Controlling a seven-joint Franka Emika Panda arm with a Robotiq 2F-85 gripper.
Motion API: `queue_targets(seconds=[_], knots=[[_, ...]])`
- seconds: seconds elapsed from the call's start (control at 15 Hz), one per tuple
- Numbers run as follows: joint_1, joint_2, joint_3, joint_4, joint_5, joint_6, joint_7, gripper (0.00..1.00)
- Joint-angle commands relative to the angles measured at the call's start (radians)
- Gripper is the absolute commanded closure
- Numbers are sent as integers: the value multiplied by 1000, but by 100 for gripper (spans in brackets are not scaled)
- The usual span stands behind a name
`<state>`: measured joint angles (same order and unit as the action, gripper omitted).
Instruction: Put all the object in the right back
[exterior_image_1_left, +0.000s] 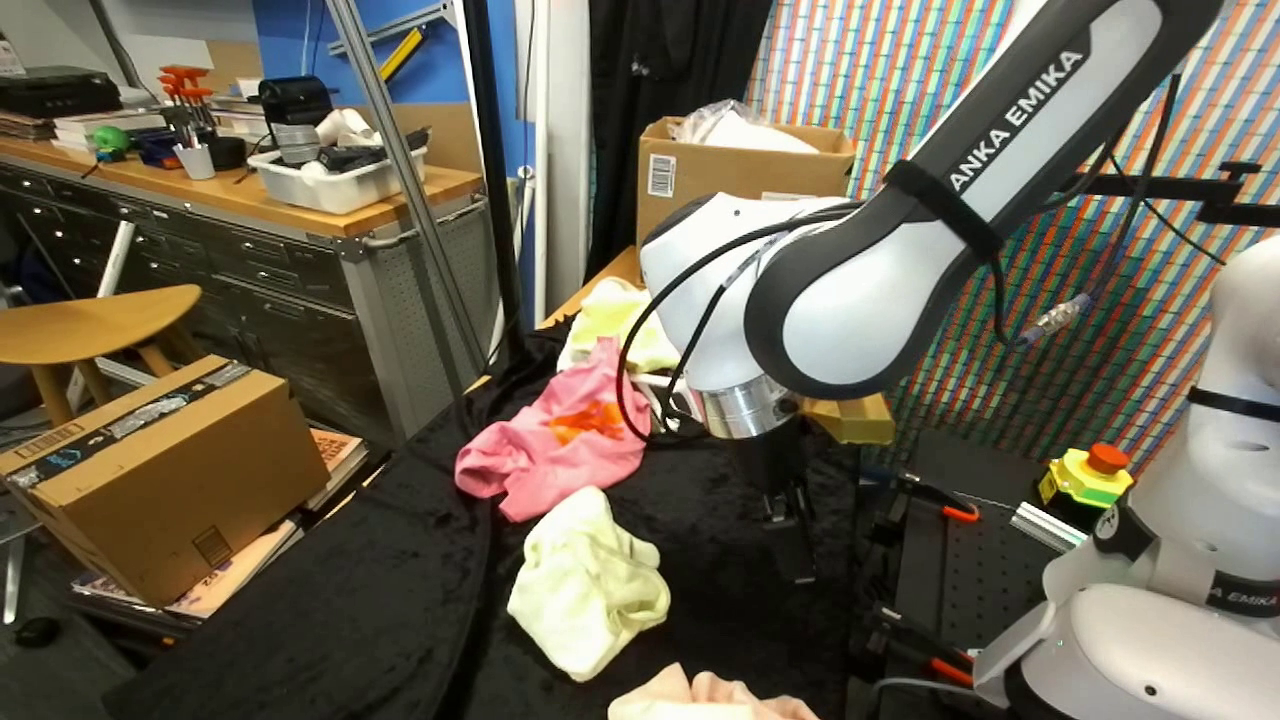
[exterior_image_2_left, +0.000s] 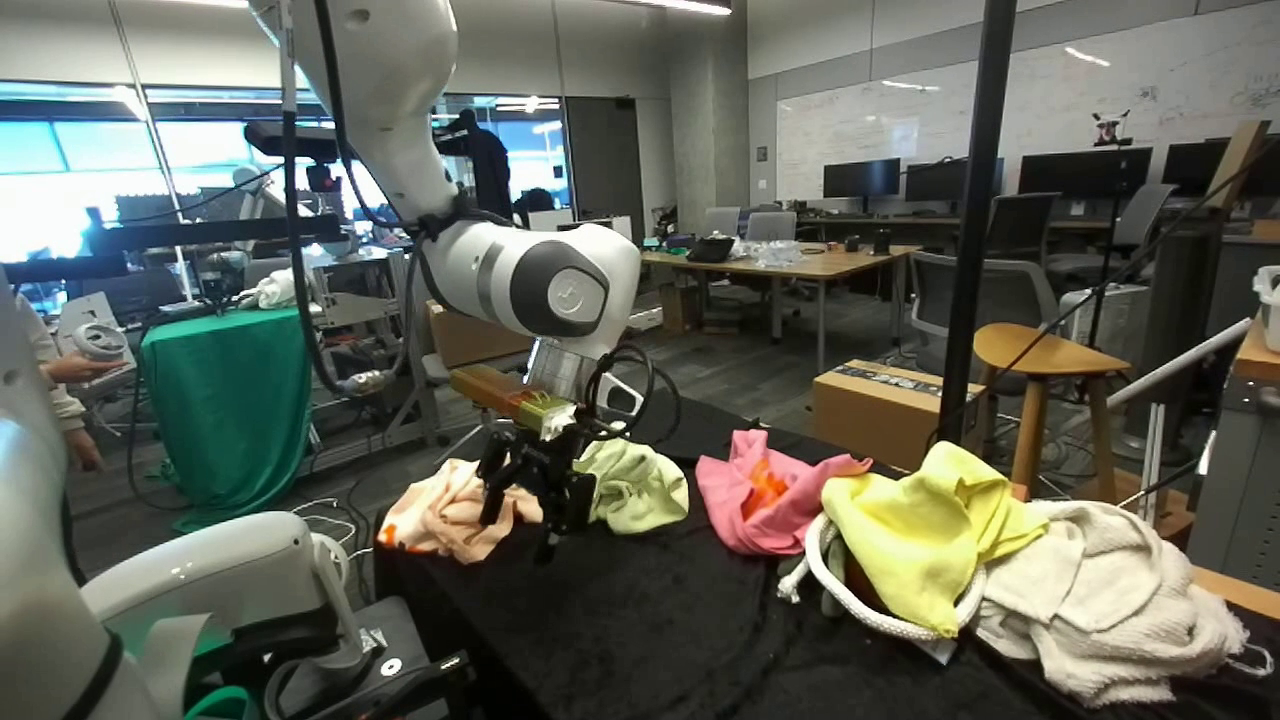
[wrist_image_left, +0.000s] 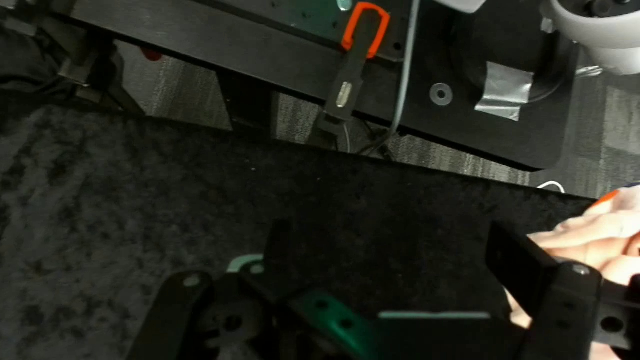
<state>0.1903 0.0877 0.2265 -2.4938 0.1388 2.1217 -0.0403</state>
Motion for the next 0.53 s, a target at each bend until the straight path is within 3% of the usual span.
queue_targets(seconds=[0.0,0.47], knots=[[30,-31,29,-49,120,88,17,0],[74,17,87,-24,327,155,-22,0]])
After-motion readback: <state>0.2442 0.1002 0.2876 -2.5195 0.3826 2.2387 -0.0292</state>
